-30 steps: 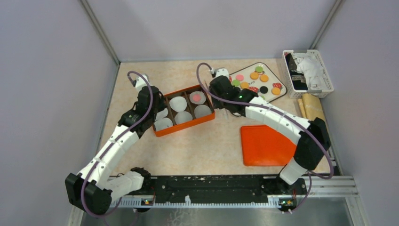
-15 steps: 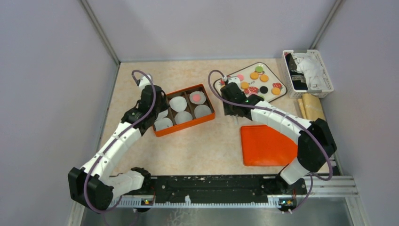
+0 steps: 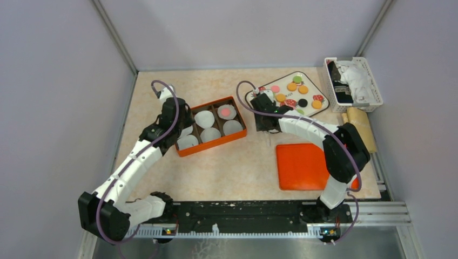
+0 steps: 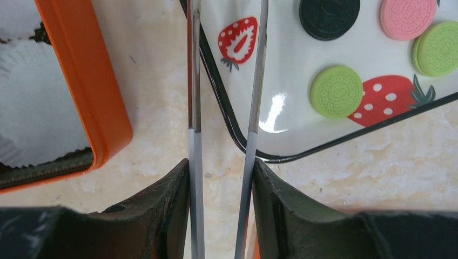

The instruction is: Pack the cookies

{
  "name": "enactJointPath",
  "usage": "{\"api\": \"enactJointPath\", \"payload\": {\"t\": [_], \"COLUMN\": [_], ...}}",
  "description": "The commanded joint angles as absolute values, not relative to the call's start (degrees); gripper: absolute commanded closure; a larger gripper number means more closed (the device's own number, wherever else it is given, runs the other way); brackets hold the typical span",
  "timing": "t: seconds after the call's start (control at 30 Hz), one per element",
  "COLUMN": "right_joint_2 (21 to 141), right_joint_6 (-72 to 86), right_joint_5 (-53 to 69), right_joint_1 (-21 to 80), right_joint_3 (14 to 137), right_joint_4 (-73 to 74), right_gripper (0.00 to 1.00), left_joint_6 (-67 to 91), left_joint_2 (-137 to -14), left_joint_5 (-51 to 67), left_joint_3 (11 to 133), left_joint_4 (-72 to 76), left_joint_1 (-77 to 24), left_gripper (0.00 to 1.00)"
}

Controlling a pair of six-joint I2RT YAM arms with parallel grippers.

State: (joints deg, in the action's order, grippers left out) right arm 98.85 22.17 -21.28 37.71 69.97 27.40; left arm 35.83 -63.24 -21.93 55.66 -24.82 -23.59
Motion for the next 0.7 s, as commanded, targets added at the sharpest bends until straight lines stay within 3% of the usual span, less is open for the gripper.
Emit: {"api": "enactJointPath", "payload": {"t": [0.0,0.43,0.57,0.67], "right_joint_2": [100.52,105.48,106.22,105.74], "right_joint_6": [21.82,22.19,21.98,21.49], "right_joint_5": [-20.75,-19.43,-19.81,-20.36], "right_joint_1": [36.35,34.73,34.69,34.72], "right_joint_3": [76.18,81.96,82.81,83.54], "right_joint_4": [24.44,27.18,26.9,26.51], "right_gripper": [0.59,0.58,0.64,0.73], "left_joint_6": [35.68,35.77,35.77,35.67], "left_joint_2": [-62.62,-61.84,-61.44,-60.96], "left_joint_5": [-22.64,-22.27,-22.45,-22.74], "left_joint_3": [55.72,55.33,55.37,55.45], "left_joint_4": [-23.03,-23.44,-23.72,-24.07], "left_joint_1": [-23.29,-23.29,-23.29,-23.29], "left_gripper": [0.72,0.72,0.72,0.72]}}
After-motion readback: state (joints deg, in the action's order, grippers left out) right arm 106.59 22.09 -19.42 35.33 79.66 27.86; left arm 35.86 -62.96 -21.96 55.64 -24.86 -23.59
